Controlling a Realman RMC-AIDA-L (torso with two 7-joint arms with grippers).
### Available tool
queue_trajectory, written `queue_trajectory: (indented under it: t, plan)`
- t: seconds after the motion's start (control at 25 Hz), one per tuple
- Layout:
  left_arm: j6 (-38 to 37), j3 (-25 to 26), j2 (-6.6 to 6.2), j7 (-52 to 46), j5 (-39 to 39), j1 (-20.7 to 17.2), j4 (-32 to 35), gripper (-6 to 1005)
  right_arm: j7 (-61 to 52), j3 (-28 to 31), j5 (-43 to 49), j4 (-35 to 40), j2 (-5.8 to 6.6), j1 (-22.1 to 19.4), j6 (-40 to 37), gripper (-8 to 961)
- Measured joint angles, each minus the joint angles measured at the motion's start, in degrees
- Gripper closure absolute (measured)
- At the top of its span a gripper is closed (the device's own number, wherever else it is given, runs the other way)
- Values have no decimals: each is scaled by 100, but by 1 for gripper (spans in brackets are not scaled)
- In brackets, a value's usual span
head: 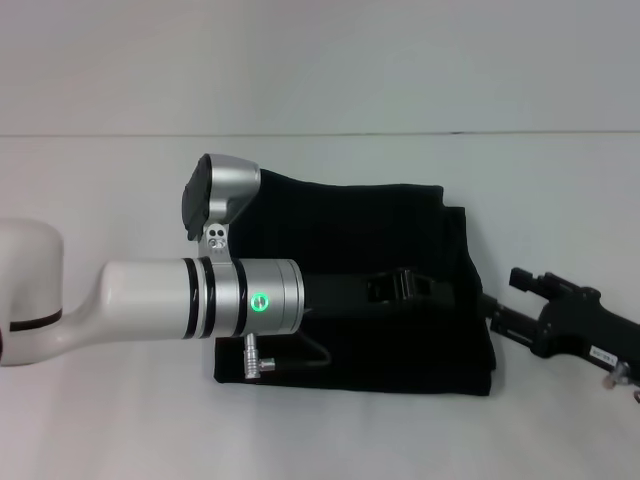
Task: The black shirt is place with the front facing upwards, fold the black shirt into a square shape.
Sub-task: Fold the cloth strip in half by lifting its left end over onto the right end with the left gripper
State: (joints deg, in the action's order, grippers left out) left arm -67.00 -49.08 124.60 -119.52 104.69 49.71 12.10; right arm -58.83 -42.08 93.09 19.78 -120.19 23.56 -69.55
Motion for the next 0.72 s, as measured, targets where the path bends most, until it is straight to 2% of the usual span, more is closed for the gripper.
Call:
queue_trajectory:
  t: [0.12,0.52,0.72]
  plan:
    - [-120,27,2,20,-8,-50,100,992,6,46,-15,-119,-2,166,192,208]
    - [-593,-20,-14,282,-95,-178,359,991,86,54,-304,-570,-14,1159,1180,207]
    - [-879,-46,-32,324,-59,-221,411,991,87,54,-551,-586,-21,1427,1420,208]
